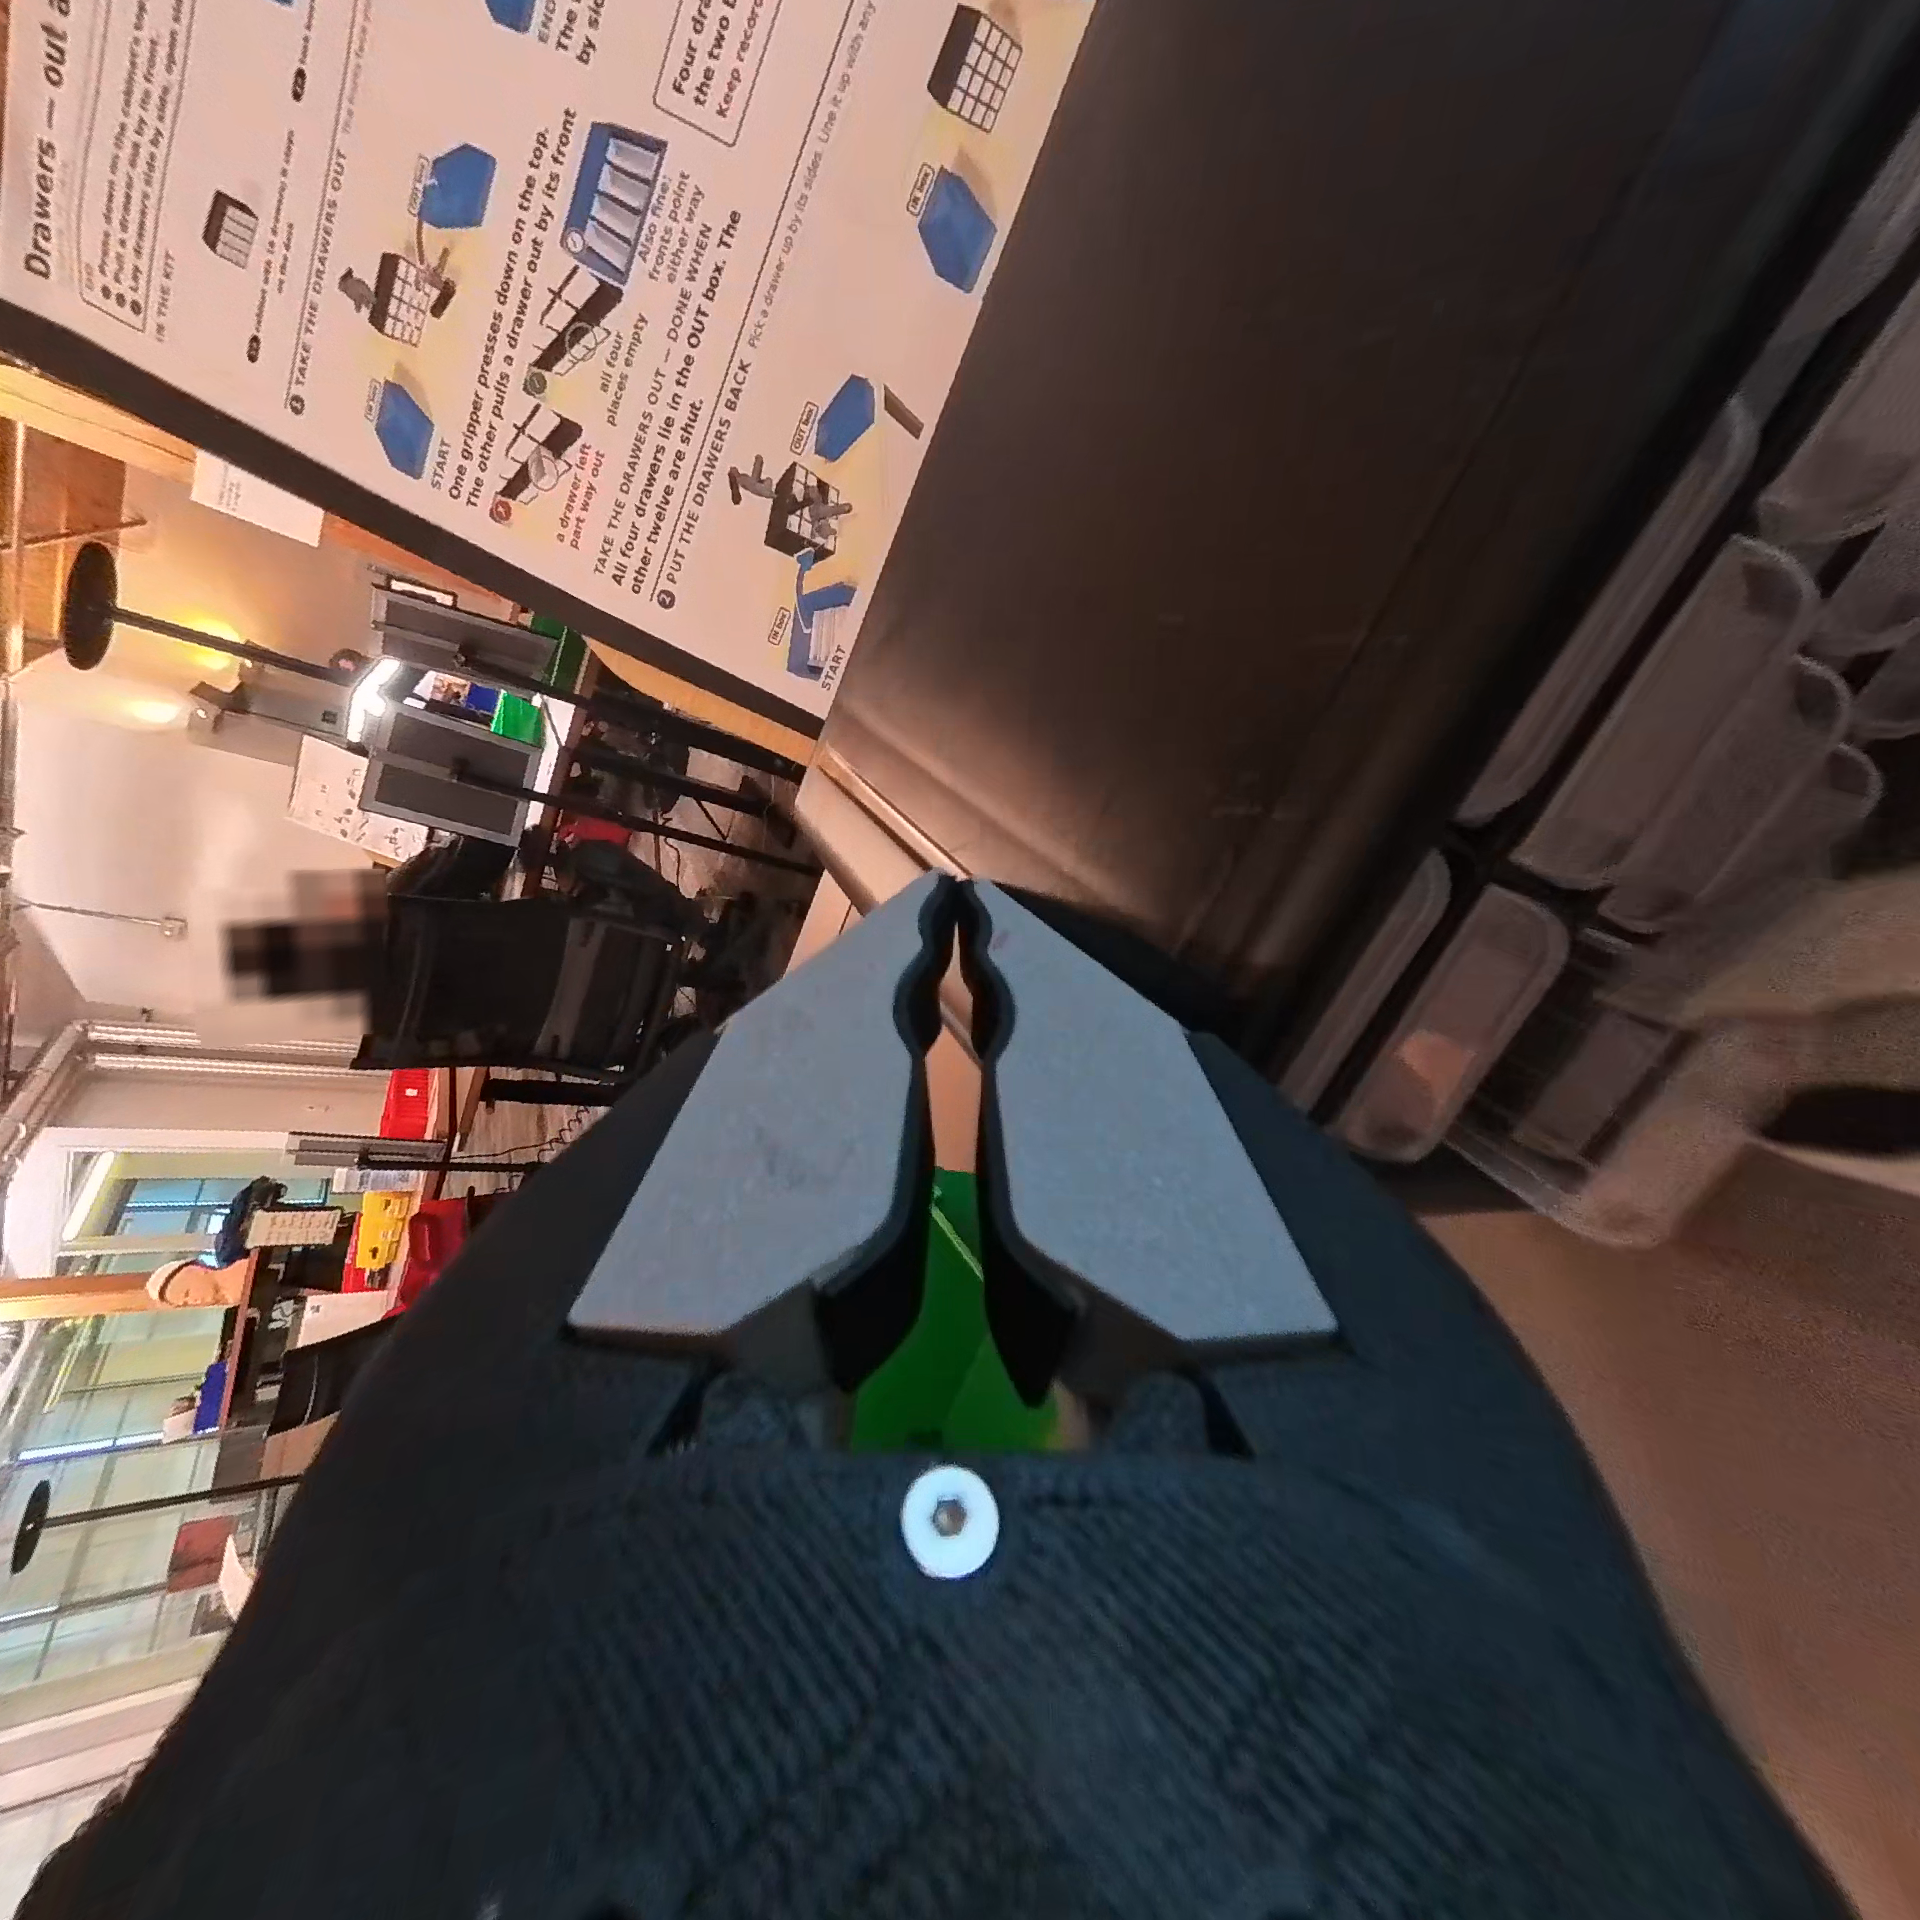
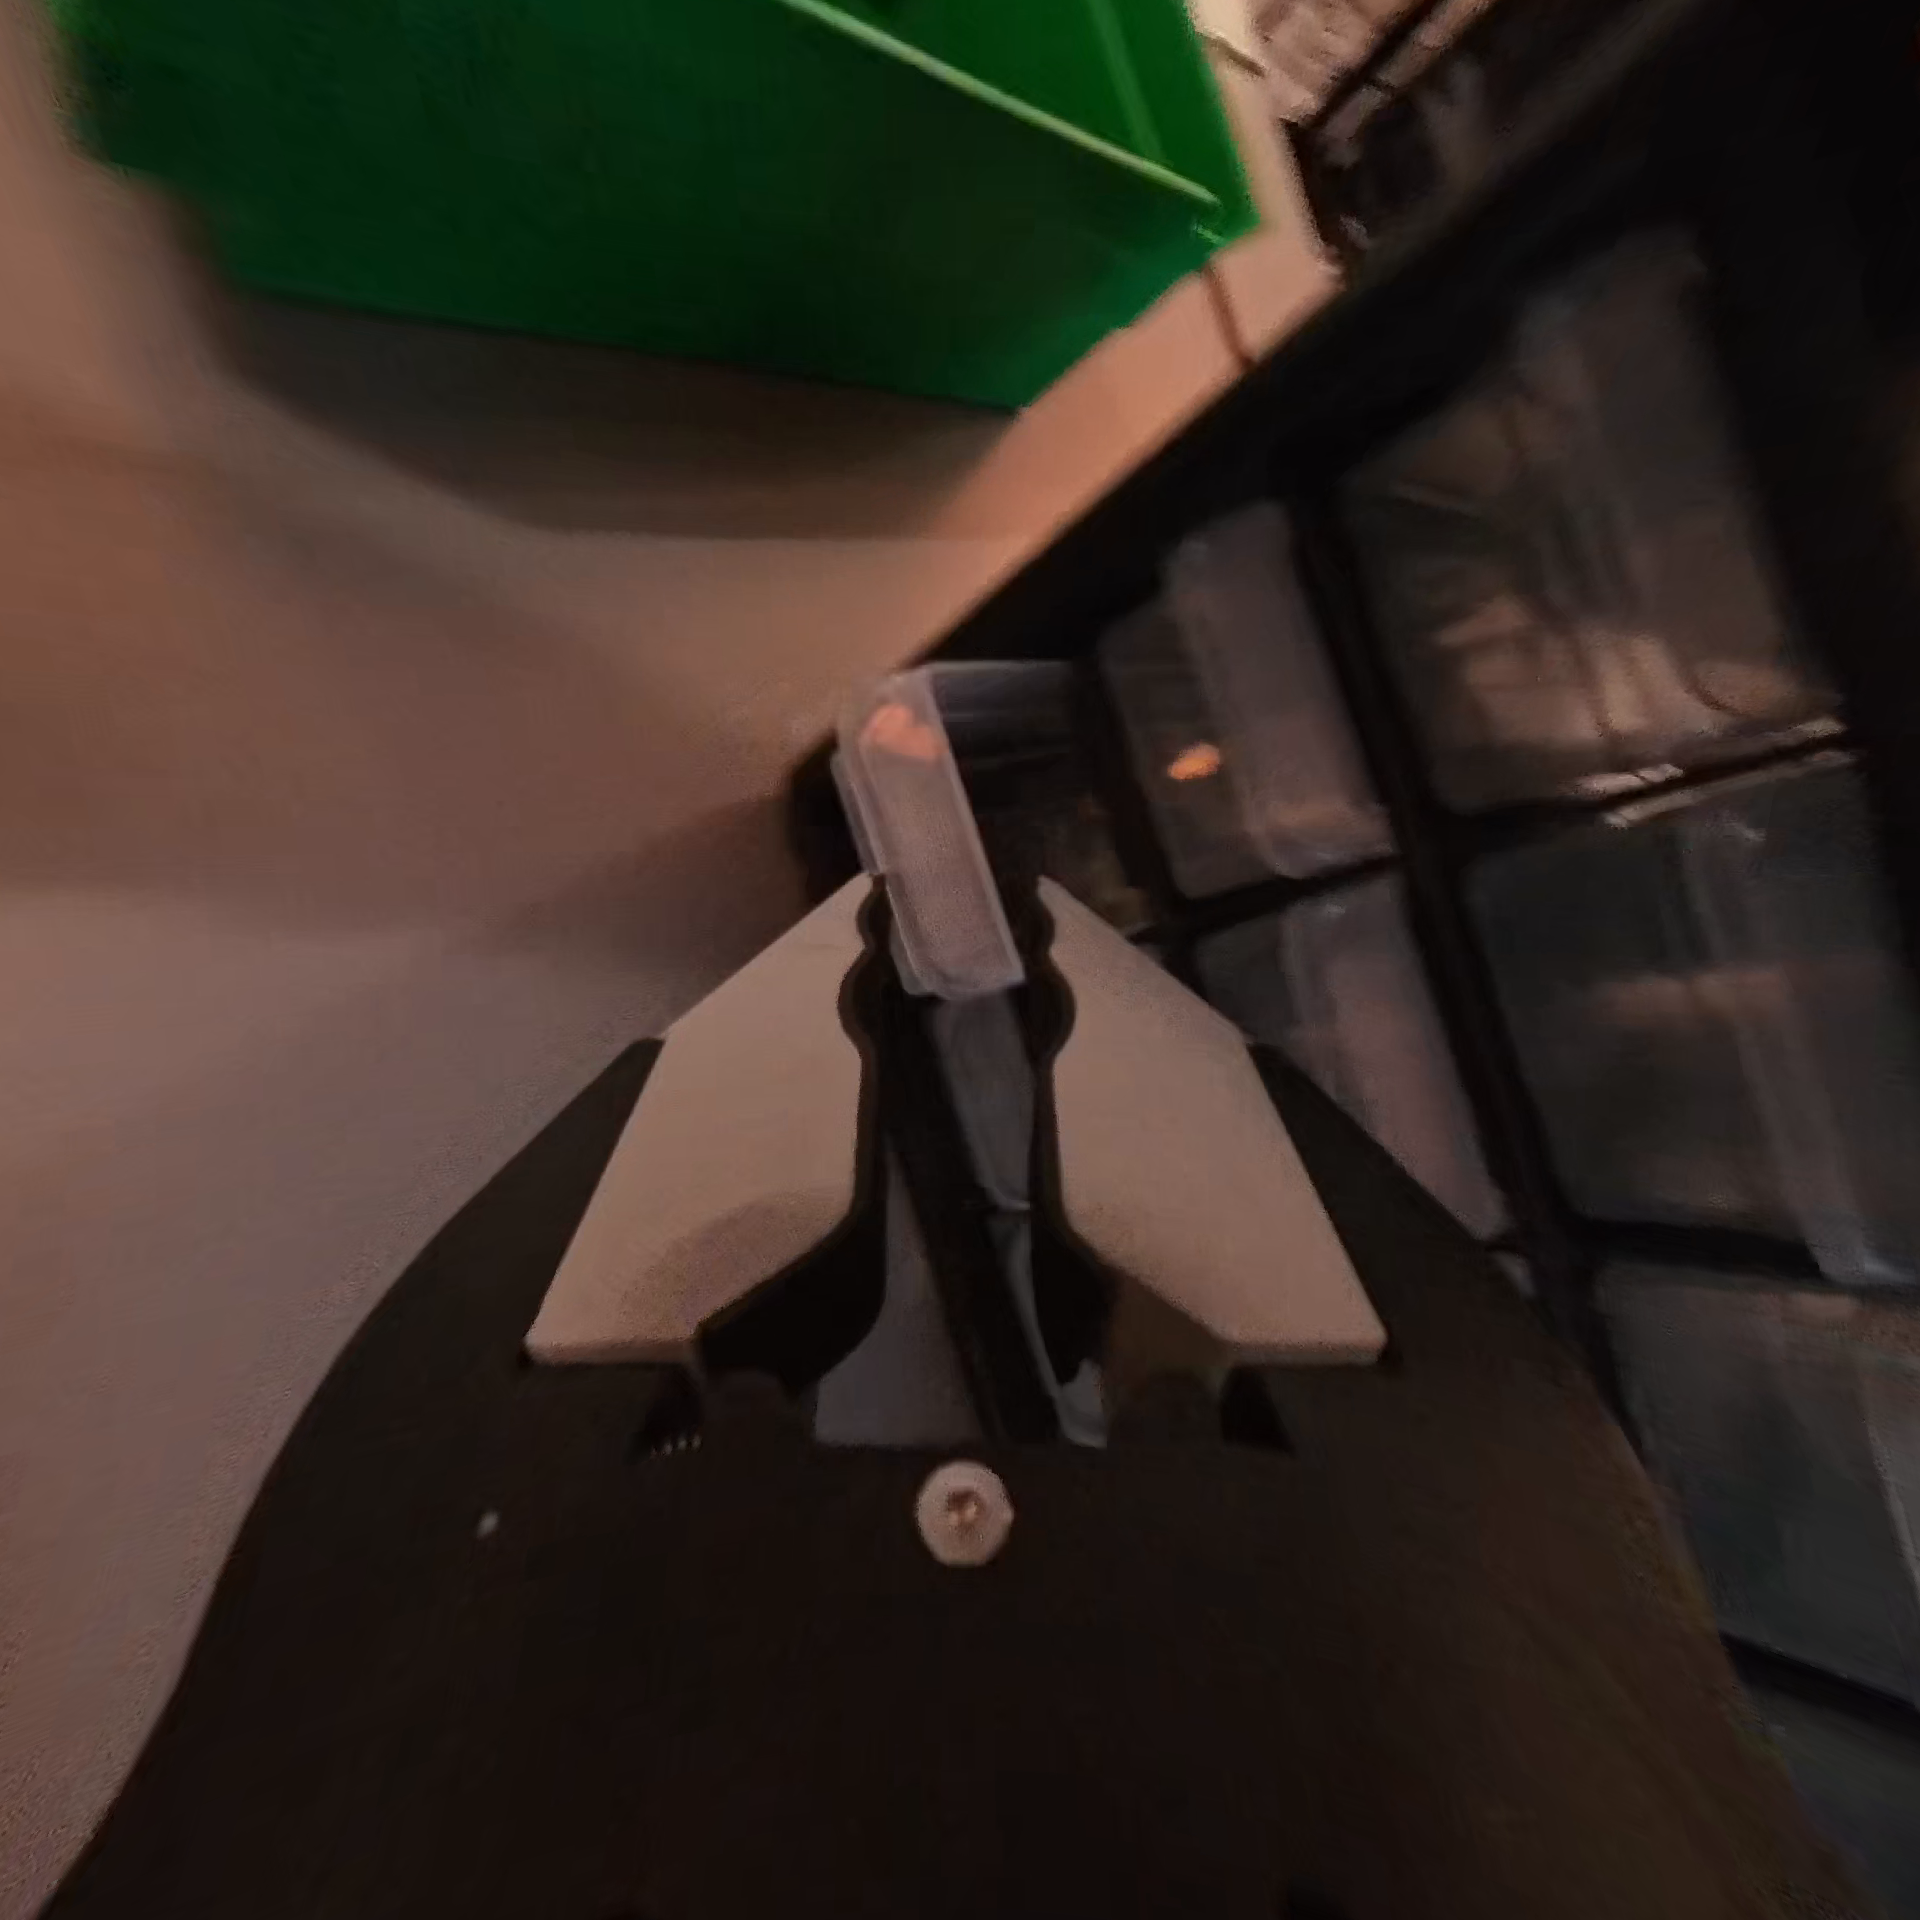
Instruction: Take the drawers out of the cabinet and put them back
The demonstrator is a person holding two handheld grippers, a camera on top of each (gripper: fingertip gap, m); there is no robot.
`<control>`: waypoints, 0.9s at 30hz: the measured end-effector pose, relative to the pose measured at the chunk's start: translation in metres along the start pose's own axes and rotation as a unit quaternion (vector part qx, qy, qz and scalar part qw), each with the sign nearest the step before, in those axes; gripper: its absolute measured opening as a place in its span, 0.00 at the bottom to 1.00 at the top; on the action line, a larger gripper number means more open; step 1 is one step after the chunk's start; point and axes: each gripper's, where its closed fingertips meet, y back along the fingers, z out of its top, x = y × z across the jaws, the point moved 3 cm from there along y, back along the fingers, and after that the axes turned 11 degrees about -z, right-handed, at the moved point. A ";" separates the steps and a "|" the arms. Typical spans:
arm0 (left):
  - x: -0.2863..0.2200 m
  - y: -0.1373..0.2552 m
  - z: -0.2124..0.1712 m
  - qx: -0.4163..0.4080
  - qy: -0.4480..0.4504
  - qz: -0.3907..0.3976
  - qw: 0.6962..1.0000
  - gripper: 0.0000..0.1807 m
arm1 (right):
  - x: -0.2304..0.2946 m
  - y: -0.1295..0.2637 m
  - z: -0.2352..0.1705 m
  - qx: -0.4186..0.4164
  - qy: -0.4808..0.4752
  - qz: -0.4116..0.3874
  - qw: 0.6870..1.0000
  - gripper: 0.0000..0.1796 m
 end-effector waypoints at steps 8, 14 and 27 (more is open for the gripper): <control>0.000 0.000 0.000 0.000 0.009 0.007 1.000 0.00 | -0.007 -0.002 0.001 -0.009 -0.026 -0.088 0.996 0.17; 0.000 0.001 0.000 0.009 0.010 0.009 1.000 0.00 | -0.004 -0.004 0.000 0.003 -0.044 -0.063 0.997 0.16; 0.000 0.000 0.000 0.019 0.014 0.014 1.000 0.00 | 0.047 0.037 0.030 -0.154 -0.099 0.188 0.965 0.00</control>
